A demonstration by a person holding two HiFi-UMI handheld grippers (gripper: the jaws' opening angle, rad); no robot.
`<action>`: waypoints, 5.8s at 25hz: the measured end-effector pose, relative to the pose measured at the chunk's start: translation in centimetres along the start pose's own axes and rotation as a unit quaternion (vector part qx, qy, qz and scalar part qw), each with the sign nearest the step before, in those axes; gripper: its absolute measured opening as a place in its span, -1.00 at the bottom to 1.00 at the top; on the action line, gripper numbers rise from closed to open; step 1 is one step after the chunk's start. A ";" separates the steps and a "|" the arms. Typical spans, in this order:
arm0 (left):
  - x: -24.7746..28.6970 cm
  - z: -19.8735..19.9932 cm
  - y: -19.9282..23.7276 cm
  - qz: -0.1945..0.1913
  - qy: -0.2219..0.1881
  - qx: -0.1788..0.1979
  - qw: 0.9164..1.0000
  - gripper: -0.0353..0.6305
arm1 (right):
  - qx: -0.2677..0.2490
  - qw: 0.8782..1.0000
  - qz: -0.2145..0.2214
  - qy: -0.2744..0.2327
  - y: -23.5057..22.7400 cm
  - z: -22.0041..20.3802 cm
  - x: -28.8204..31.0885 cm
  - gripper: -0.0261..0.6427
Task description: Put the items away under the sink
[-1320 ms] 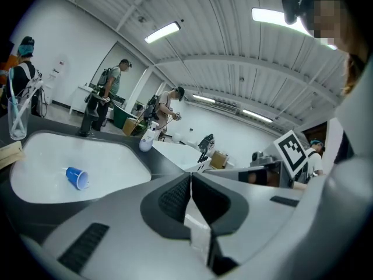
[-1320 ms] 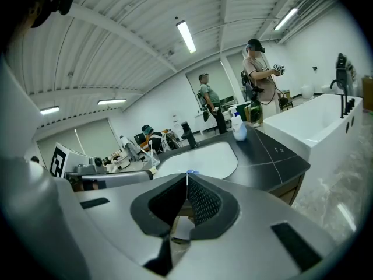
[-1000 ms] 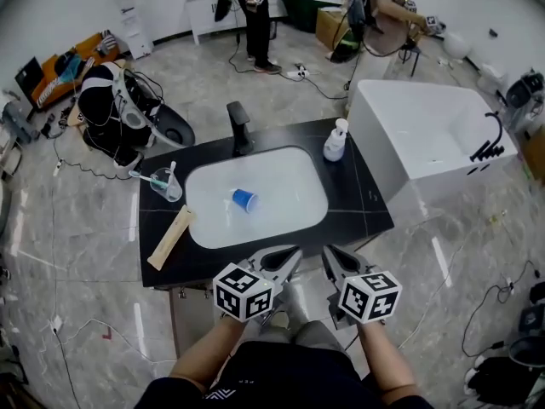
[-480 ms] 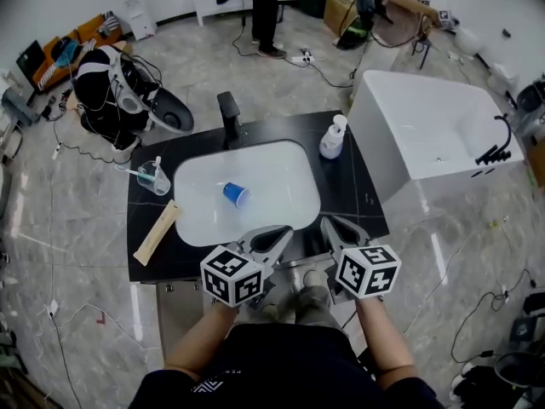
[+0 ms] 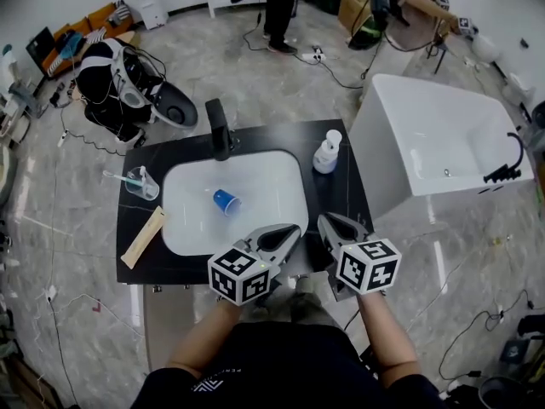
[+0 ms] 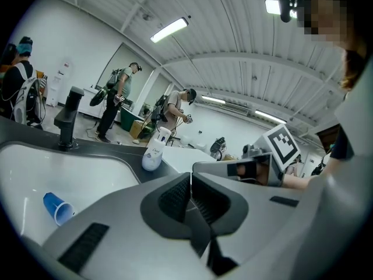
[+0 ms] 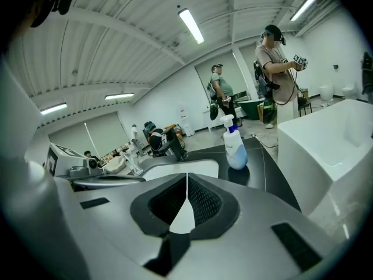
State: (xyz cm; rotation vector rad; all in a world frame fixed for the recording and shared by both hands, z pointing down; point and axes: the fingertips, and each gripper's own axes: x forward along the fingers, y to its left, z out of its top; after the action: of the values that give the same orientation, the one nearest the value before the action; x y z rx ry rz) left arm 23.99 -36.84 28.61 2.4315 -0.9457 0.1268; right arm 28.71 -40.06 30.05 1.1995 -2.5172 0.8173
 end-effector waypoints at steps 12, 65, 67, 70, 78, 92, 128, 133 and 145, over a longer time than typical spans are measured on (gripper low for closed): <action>4.4 1.5 1.3 0.034 -0.015 -0.011 0.999 -0.85 | -0.008 1.000 0.005 0.004 -4.7 2.6 2.3 -0.82; 9.7 3.7 12.7 0.176 -0.045 -0.045 0.982 -0.85 | -0.199 0.979 0.035 -0.006 -12.5 7.8 15.6 -0.17; 9.4 3.5 12.8 0.179 -0.044 -0.047 0.982 -0.85 | -0.201 0.979 0.037 -0.006 -12.4 7.8 15.5 -0.17; 8.9 3.1 12.8 0.184 -0.041 -0.050 0.981 -0.85 | -0.204 0.978 0.039 -0.006 -12.2 7.6 15.1 -0.17; 6.2 1.9 13.0 0.206 -0.061 -0.067 0.974 -0.85 | -0.214 0.975 0.066 0.006 -9.8 6.0 14.3 -0.18; -3.4 0.7 12.8 0.281 -0.127 -0.087 0.947 -0.85 | -0.263 0.952 0.152 0.014 0.1 3.6 14.3 -0.18; -30.1 -8.9 5.1 0.401 -0.207 -0.112 0.885 -0.85 | -0.306 0.904 0.296 0.032 27.3 -9.2 6.6 -0.18; -32.7 -11.2 3.2 0.416 -0.209 -0.116 0.878 -0.85 | -0.307 0.897 0.315 0.043 29.6 -12.4 4.8 -0.18; -38.1 -16.3 -0.1 0.438 -0.211 -0.116 0.866 -0.85 | -0.306 0.885 0.343 0.070 33.9 -19.2 1.5 -0.18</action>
State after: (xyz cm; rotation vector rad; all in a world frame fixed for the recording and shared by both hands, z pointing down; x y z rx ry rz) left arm -2.92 -5.56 32.40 1.6572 -2.0741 -0.2050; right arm 1.10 -12.71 33.28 0.0335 -2.7467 0.1493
